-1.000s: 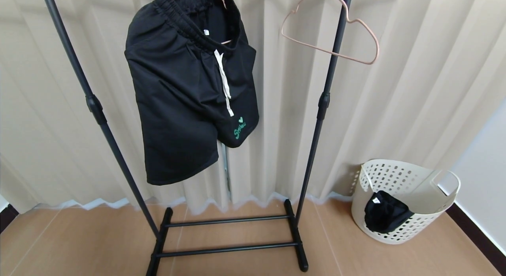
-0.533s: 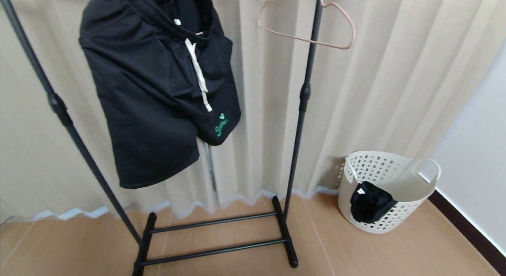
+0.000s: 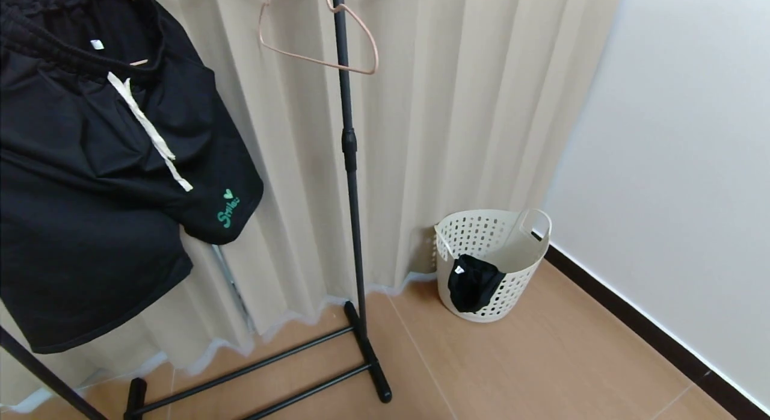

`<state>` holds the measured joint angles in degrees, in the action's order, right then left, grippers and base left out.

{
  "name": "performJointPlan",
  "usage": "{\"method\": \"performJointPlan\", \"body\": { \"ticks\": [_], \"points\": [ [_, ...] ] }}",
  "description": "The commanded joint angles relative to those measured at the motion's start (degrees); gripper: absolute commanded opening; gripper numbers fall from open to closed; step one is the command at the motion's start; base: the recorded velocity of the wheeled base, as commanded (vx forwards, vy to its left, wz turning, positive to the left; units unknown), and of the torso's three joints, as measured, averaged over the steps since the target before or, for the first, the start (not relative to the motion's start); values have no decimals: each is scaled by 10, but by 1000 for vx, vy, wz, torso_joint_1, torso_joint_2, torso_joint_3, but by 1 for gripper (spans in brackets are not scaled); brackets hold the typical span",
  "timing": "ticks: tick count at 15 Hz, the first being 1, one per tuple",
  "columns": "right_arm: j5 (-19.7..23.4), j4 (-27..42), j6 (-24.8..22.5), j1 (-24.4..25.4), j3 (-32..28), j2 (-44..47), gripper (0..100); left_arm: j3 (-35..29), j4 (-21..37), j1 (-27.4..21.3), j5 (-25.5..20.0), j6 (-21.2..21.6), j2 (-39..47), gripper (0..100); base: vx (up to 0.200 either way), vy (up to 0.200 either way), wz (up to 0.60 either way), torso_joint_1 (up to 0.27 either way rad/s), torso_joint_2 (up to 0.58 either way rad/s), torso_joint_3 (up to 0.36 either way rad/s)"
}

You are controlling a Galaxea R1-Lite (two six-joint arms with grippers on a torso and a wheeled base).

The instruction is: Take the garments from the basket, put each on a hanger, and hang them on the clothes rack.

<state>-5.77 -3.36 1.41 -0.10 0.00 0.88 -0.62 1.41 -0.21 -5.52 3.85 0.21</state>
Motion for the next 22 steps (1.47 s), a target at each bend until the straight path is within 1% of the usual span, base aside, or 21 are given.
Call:
{"method": "performJointPlan", "body": {
  "ticks": [1,4,7,16,22],
  "points": [
    [0,1,0,0,0,0,100,0,0,0,0,0,1,100,0,-200,0,2,7,2],
    [0,1,0,0,0,1,100,0,0,0,0,0,1,100,0,-200,0,-1,2,6],
    [0,1,-1,0,0,1,100,0,0,0,0,-1,1,100,200,-200,0,4,2,1],
    [0,1,-1,0,0,1,100,0,0,0,2,-2,1,100,200,0,0,3,2,7],
    [0,1,0,0,0,1,100,1,0,0,5,-5,1,100,0,0,0,0,0,0]
  ]
}}
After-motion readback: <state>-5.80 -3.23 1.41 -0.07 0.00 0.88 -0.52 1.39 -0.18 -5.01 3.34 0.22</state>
